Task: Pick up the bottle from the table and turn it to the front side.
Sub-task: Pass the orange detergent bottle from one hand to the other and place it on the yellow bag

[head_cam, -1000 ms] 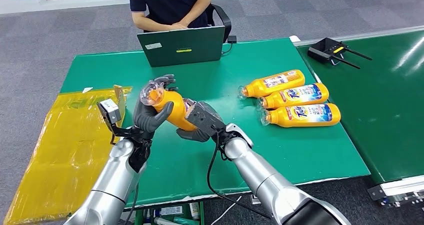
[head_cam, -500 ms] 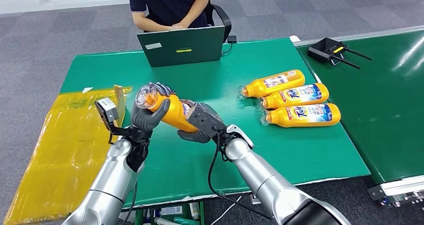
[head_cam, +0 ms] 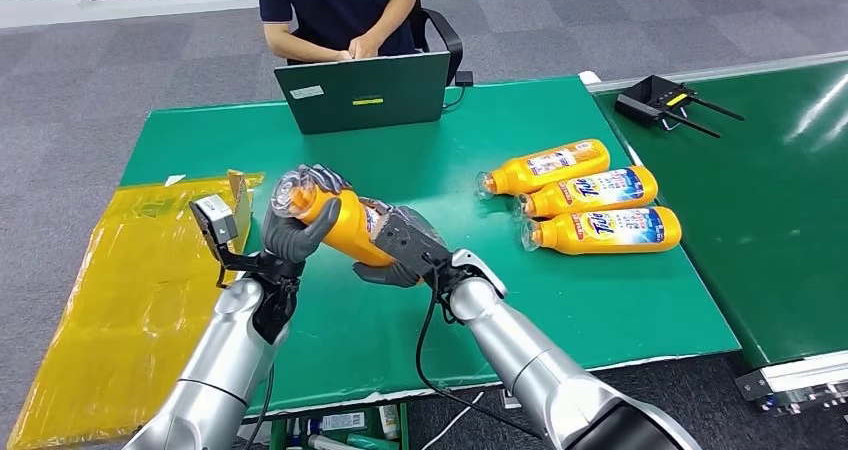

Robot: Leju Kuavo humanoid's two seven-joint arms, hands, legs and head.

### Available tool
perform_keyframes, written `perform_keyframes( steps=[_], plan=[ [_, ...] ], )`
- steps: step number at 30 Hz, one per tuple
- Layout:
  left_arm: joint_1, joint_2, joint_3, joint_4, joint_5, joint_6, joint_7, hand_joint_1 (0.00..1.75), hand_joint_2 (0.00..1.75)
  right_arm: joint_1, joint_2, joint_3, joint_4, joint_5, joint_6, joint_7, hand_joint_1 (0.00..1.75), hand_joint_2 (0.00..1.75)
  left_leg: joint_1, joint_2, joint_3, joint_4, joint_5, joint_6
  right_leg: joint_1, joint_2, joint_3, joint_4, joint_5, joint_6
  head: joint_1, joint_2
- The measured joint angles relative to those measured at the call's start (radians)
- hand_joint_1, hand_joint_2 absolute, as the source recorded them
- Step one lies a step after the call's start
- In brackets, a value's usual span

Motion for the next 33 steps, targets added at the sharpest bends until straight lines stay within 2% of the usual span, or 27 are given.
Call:
perform_keyframes(
  steps=[19,28,33],
  plan=[
    [0.004,-0.001,-0.002,-0.002,-0.007,0.011,-0.002,1.75,1.75,-0.001,0.007,0.000,0.000,0.005,-0.002,0.003,0.00,1.75,0.000,0.000,0.000,0.000,0.000,0.000,0.000,0.000,0.000,0.000,0.000,0.000,0.000,0.000],
    [0.008,0.003,-0.002,-0.022,-0.064,0.071,-0.018,1.75,1.75,0.000,0.007,0.000,0.000,0.005,-0.002,0.002,0.00,1.75,0.000,0.000,0.000,0.000,0.000,0.000,0.000,0.000,0.000,0.000,0.000,0.000,0.000,0.000],
    [0.010,0.022,-0.002,-0.068,-0.187,0.184,-0.020,1.75,1.75,0.010,0.006,0.000,-0.004,0.006,0.002,-0.001,0.00,1.75,0.000,0.000,0.000,0.000,0.000,0.000,0.000,0.000,0.000,0.000,0.000,0.000,0.000,0.000]
  ],
)
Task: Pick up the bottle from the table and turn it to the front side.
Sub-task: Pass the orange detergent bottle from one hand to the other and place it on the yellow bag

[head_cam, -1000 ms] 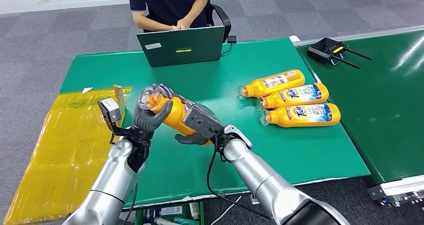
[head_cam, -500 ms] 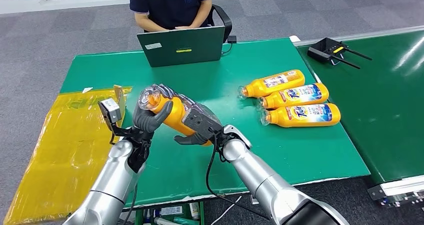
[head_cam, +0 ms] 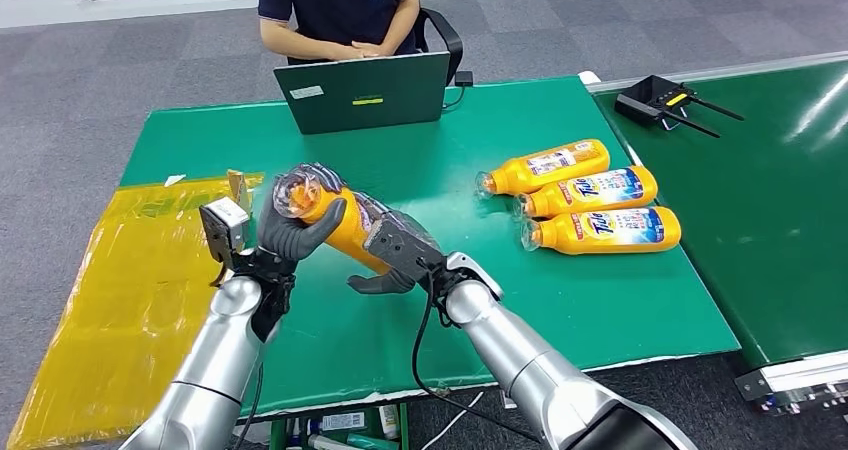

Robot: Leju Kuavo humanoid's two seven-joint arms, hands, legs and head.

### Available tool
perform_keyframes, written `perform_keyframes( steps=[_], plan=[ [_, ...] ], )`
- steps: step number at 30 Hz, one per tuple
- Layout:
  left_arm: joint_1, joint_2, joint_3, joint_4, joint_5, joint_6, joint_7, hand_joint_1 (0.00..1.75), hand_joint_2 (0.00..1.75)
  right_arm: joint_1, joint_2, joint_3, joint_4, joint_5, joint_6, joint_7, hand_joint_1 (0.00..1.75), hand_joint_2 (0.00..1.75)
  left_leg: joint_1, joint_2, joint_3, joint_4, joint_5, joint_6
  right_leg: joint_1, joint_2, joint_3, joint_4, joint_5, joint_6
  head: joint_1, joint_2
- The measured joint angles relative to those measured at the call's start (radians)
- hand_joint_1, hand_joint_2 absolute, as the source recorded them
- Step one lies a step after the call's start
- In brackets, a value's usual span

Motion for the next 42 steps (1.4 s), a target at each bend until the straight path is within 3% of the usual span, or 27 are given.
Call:
perform_keyframes(
  steps=[22,30,42],
  plan=[
    [-0.037,0.101,-0.012,-0.069,-0.284,0.313,0.000,1.75,1.75,0.033,-0.006,0.000,-0.023,0.006,0.016,-0.011,0.00,1.75,0.000,0.000,0.000,0.000,0.000,0.000,0.000,0.000,0.000,0.000,0.000,0.000,0.000,0.000],
    [-0.073,0.133,-0.038,-0.048,-0.544,0.473,0.041,1.75,1.75,0.047,-0.011,0.000,-0.039,0.006,0.015,-0.011,0.00,1.75,0.000,0.000,0.000,0.000,0.000,0.000,0.000,0.000,0.000,0.000,0.000,0.000,0.000,0.000],
    [-0.107,0.169,-0.064,-0.037,-0.714,0.557,0.088,1.75,1.75,0.056,-0.016,0.000,-0.053,0.007,0.017,-0.009,0.00,1.75,0.000,0.000,0.000,0.000,0.000,0.000,0.000,0.001,-0.001,0.000,0.000,0.000,0.000,0.000]
  ],
)
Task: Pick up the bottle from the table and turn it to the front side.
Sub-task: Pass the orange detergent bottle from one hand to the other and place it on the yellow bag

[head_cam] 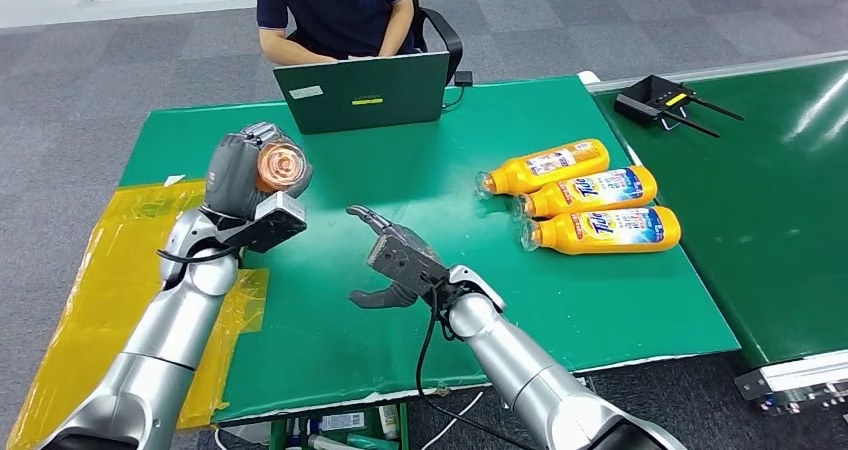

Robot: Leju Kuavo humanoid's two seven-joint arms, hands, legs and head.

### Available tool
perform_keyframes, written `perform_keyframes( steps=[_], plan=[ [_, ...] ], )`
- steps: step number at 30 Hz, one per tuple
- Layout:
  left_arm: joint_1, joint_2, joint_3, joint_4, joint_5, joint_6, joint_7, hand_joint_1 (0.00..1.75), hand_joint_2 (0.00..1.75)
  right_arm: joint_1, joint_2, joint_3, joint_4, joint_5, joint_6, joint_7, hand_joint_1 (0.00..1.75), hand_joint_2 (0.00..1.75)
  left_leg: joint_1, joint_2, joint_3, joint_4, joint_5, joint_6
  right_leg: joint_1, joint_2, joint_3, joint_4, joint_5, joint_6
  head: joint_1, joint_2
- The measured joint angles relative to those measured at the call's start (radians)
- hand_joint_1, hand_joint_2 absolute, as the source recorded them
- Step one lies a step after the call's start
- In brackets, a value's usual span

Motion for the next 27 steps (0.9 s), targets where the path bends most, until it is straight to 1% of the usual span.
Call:
perform_keyframes(
  steps=[6,8,13,17,20,27],
  plan=[
    [-0.016,0.022,-0.011,0.001,-0.043,0.052,0.000,1.75,1.75,-0.001,0.000,0.000,0.000,0.000,0.001,0.007,0.00,1.75,0.000,0.000,0.000,0.000,0.000,0.000,0.000,0.000,0.000,0.000,0.000,0.000,0.000,0.000],
    [-0.015,0.029,-0.012,-0.003,-0.073,0.078,0.011,1.75,1.75,-0.001,0.000,0.000,0.000,0.000,0.001,0.007,0.00,1.75,0.000,0.000,0.000,0.000,0.000,0.000,0.000,0.000,0.000,0.000,0.000,0.000,0.000,0.000],
    [-0.004,0.058,-0.014,-0.030,-0.216,0.176,0.076,1.75,1.75,-0.001,0.000,0.000,0.000,0.000,0.002,0.009,0.00,1.75,0.000,0.000,0.000,0.000,0.000,0.000,0.000,0.001,0.000,0.000,0.000,0.000,0.000,0.000],
    [0.001,0.083,-0.014,-0.040,-0.354,0.227,0.153,1.75,1.75,-0.001,-0.001,0.000,0.000,0.000,0.002,0.010,0.00,1.75,0.000,0.000,0.000,0.000,0.000,0.000,0.000,0.000,0.000,0.000,0.000,0.000,0.000,0.000],
    [0.001,0.098,-0.014,-0.039,-0.425,0.245,0.192,1.75,1.75,-0.001,-0.001,0.000,0.000,0.000,0.002,0.011,0.00,1.75,0.001,0.000,0.000,0.000,0.000,-0.001,0.001,0.001,0.000,0.000,0.000,-0.001,0.000,0.000],
    [0.000,0.115,-0.014,-0.034,-0.491,0.272,0.229,1.75,1.75,0.001,-0.001,0.000,-0.002,0.000,0.002,0.013,0.00,1.75,0.001,0.000,0.000,0.000,0.001,-0.001,0.001,0.001,0.000,0.000,0.001,-0.001,0.000,0.000]
  ],
)
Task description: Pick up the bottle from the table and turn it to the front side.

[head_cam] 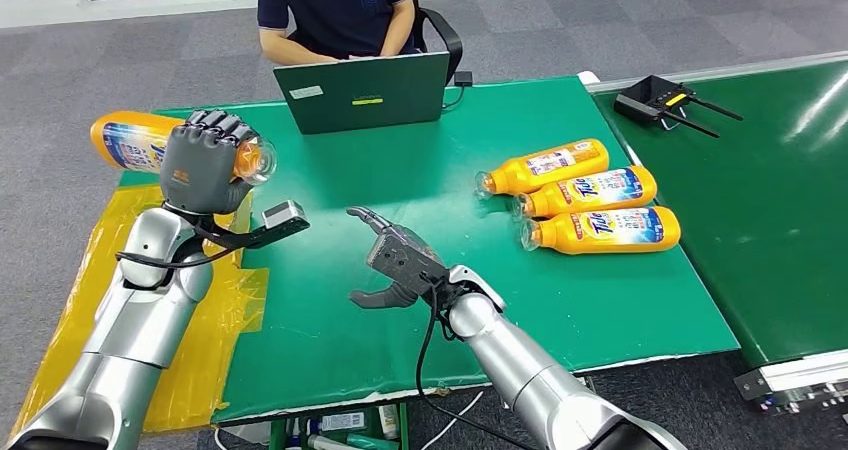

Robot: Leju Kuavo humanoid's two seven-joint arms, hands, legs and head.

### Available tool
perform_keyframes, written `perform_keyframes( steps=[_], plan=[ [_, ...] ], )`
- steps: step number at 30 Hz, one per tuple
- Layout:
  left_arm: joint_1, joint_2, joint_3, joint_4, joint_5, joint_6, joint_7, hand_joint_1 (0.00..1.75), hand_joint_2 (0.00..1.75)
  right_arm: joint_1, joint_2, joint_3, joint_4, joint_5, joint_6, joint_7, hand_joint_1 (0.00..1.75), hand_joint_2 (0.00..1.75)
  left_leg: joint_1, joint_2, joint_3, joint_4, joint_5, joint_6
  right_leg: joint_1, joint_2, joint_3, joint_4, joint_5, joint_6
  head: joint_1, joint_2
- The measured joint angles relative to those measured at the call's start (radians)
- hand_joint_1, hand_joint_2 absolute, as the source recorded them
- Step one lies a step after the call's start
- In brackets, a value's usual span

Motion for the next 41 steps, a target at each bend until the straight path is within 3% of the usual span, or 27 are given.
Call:
perform_keyframes(
  steps=[7,13,26,41],
  plan=[
    [-0.007,0.027,0.000,0.018,-0.111,0.014,0.072,1.75,1.75,0.015,-0.006,0.000,-0.016,0.002,0.000,0.007,0.00,1.75,0.001,0.000,0.000,0.000,0.000,0.000,0.001,0.000,0.000,0.000,0.000,-0.001,0.000,0.000],
    [-0.037,0.063,0.005,0.125,-0.166,0.010,0.090,1.75,1.75,0.022,-0.009,0.000,-0.028,0.008,0.000,0.012,0.00,1.75,0.001,0.001,0.000,0.000,0.001,-0.001,0.001,0.001,-0.001,0.000,0.001,-0.001,0.000,0.000],
    [-0.092,0.108,0.006,0.384,-0.192,-0.155,0.096,1.75,1.75,0.047,-0.023,-0.016,-0.064,0.034,0.013,0.019,0.00,1.75,0.001,0.002,0.000,0.000,0.001,-0.001,0.001,0.002,-0.002,0.000,0.001,-0.002,0.000,0.000],
    [-0.113,0.113,0.006,0.459,-0.191,-0.207,0.120,1.75,1.75,0.048,-0.023,-0.026,-0.066,0.045,0.017,0.029,0.00,1.75,0.001,0.002,0.000,0.000,0.001,-0.001,0.001,0.002,-0.001,0.000,0.001,-0.002,0.000,0.000]
  ],
)
